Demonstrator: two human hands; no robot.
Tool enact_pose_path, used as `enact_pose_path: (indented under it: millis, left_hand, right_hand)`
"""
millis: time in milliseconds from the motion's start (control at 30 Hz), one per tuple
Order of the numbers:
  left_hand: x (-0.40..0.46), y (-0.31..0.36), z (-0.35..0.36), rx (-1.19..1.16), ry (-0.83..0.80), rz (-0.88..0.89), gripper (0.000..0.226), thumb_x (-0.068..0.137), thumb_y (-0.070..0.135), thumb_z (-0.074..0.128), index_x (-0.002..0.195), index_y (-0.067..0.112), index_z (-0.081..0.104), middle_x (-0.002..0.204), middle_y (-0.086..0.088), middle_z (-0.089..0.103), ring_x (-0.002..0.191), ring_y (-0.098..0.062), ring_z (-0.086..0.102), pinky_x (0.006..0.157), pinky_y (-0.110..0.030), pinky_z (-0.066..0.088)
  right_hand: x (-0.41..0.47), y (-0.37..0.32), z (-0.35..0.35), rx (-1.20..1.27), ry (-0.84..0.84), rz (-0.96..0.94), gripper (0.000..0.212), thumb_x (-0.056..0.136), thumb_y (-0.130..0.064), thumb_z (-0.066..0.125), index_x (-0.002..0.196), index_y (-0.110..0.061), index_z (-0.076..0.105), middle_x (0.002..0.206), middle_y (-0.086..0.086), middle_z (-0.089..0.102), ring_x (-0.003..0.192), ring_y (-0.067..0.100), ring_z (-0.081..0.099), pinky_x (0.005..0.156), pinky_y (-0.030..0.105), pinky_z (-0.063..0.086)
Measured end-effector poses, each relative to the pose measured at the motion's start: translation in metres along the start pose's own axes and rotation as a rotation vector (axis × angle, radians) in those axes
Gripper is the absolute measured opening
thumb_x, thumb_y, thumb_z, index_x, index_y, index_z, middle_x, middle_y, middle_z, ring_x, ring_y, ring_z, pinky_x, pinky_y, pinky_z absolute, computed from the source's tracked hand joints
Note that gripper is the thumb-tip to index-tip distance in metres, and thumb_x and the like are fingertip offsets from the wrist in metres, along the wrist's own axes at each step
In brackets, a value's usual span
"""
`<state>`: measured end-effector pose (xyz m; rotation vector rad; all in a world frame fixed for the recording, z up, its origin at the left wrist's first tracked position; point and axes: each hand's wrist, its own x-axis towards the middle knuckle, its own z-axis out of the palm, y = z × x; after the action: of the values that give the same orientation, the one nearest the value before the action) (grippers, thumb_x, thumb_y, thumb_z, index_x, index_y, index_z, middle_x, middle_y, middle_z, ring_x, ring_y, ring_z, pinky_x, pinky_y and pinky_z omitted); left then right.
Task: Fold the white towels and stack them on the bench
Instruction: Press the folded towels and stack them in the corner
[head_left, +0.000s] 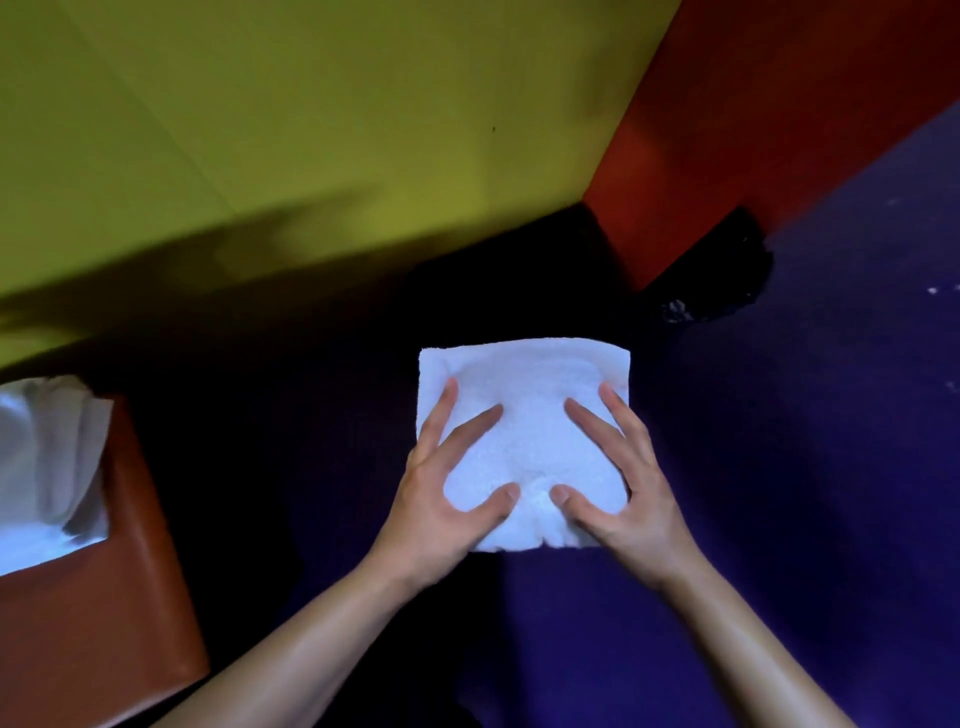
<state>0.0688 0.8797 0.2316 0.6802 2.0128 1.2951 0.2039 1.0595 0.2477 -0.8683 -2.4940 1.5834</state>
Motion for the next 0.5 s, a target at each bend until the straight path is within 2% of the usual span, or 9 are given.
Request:
enact_pose_path:
  millis: [200, 300, 400, 500]
  left_hand:
    - [0.087, -0.004, 0.022, 0.000, 0.017, -0.041, 0.066, 0.082, 0.037, 0.080, 0.138, 0.051, 0.049, 0.160, 0.034, 0.005, 0.145, 0.011, 0.018, 0.108, -0.015, 0.026]
    - [0.130, -0.014, 0.031, 0.024, 0.042, -0.022, 0.065, 0.082, 0.039, 0.078, 0.139, 0.050, 0.049, 0.160, 0.033, 0.006, 0.142, 0.016, 0.018, 0.104, -0.007, 0.026]
    - [0.170, -0.029, 0.048, 0.045, 0.053, -0.048, 0.064, 0.083, 0.040, 0.077, 0.140, 0.049, 0.048, 0.161, 0.031, 0.006, 0.140, 0.020, 0.015, 0.098, 0.005, 0.023]
    - [0.210, -0.052, 0.076, 0.038, 0.083, -0.028, 0.064, 0.083, 0.040, 0.077, 0.141, 0.047, 0.049, 0.162, 0.029, 0.007, 0.141, 0.020, 0.014, 0.097, 0.007, 0.022]
  right_hand:
    - [0.088, 0.036, -0.035, -0.035, -0.080, -0.014, 0.074, 0.076, -0.053, 0.071, 0.144, -0.045, 0.045, 0.163, -0.025, 0.013, 0.149, -0.007, 0.013, 0.108, 0.004, 0.018]
    - [0.134, 0.059, -0.043, -0.031, -0.099, -0.051, 0.074, 0.076, -0.055, 0.071, 0.145, -0.044, 0.046, 0.163, -0.022, 0.014, 0.148, -0.007, 0.015, 0.107, -0.001, 0.018]
    - [0.174, 0.093, -0.050, -0.024, -0.128, -0.046, 0.074, 0.078, -0.047, 0.076, 0.145, -0.042, 0.046, 0.164, -0.020, 0.015, 0.148, -0.007, 0.015, 0.109, 0.001, 0.017]
    - [0.216, 0.134, -0.061, -0.035, -0.139, -0.083, 0.074, 0.079, -0.046, 0.076, 0.146, -0.041, 0.045, 0.164, -0.020, 0.015, 0.149, -0.005, 0.015, 0.113, 0.007, 0.018]
